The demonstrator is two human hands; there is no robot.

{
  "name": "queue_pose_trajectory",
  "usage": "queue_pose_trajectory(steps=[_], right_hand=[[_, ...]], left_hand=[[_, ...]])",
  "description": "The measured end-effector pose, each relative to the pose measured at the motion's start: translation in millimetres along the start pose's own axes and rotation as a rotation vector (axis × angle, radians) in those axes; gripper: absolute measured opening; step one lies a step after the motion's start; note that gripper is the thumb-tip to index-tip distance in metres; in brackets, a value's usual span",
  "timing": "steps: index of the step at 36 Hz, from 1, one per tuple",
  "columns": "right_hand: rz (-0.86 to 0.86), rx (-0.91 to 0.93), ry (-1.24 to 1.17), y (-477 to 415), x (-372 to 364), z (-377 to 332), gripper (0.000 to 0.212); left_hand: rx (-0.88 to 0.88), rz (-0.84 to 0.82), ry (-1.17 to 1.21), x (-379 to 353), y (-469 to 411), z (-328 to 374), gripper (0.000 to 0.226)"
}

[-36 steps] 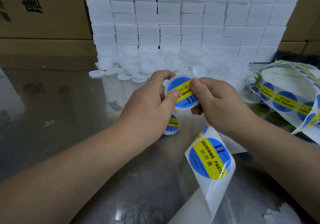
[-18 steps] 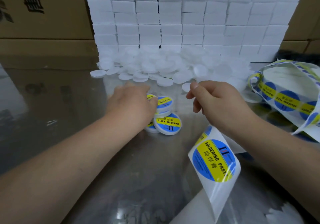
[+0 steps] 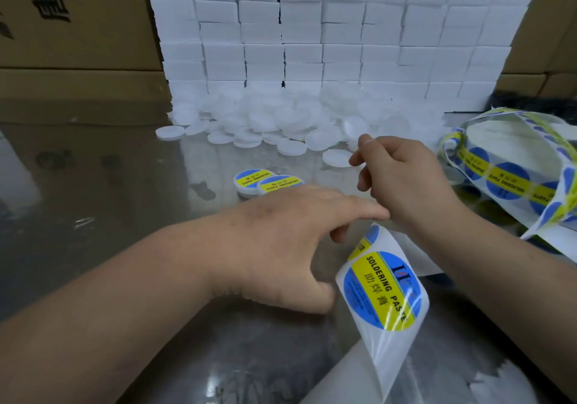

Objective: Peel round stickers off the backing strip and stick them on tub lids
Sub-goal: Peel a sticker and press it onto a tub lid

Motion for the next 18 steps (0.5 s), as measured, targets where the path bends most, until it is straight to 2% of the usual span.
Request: queue_pose_trajectory(steps=[3, 5, 8, 10, 12, 15, 18], right_hand=[[0.019, 0.007, -0.009, 1, 2, -2, 0.039], [0.07, 0.02, -0.052, 1, 8, -4, 0.04], [0.196, 0.096, -0.13, 4, 21, -13, 0.043], [0.224, 0.179, -0.181, 9, 27, -23, 0.044], [0.173, 0.239, -0.204, 14, 24, -31, 0.048], [0.013, 0.211, -0.201, 17, 10, -33, 0.052], [-0.156, 0.152, -0.208, 20, -5, -32, 0.043]], left_hand=[[-0.023, 0.128, -0.038, 10, -2, 5, 0.042], [0.101, 0.215, -0.046, 19, -2, -2, 0.023], [0.362, 0.353, 0.036, 31, 3, -24, 0.015], [0.449, 0.441, 0.097, 37, 8, -33, 0.022], [0.491, 0.477, 0.096, 39, 12, -38, 0.033], [0.555, 0.531, 0.085, 40, 15, -47, 0.01], [0.596, 0.585, 0.109, 41, 17, -54, 0.013]])
Point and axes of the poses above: each hand's wrist, its own y-axis away from the middle knuckle, its own x-axis out of the back of the hand, z = x × y, the point moved 7 cm from there along -y, towards the middle knuckle, and after that the axes turned 3 degrees about z, right-handed, at the moved point
